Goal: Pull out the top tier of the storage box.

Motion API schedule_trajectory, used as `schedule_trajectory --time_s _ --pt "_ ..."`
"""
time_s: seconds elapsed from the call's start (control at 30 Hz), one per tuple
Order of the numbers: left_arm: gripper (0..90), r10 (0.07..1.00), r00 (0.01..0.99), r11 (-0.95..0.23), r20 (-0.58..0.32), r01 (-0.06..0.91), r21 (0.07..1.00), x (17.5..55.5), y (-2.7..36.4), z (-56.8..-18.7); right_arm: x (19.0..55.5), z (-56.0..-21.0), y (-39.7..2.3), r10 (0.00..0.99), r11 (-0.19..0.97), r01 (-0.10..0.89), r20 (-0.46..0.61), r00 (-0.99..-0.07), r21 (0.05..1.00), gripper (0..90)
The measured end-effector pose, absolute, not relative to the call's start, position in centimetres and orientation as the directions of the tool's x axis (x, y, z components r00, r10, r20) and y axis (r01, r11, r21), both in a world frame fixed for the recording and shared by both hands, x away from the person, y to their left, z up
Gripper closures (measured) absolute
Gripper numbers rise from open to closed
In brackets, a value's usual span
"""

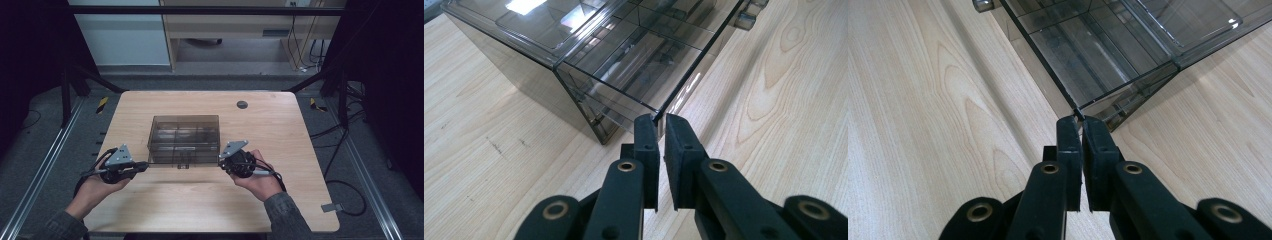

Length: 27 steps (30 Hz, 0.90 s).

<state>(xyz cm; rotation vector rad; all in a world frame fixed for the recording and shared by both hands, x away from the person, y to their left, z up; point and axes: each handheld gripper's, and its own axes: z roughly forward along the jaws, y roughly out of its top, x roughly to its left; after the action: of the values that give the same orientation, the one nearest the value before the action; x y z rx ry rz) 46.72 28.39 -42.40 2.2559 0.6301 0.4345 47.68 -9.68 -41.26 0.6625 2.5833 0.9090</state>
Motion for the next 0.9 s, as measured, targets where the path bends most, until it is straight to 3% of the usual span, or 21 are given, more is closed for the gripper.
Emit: schedule_trajectory --time_s 0.9 --pt "84.2 0.542 0.833 -0.617 0.114 0.302 0.727 45.5 28.6 -42.5 46.4 -41.4 -9.6 0.521 0.689 0.322 -0.135 -0.843 0.649 87.0"
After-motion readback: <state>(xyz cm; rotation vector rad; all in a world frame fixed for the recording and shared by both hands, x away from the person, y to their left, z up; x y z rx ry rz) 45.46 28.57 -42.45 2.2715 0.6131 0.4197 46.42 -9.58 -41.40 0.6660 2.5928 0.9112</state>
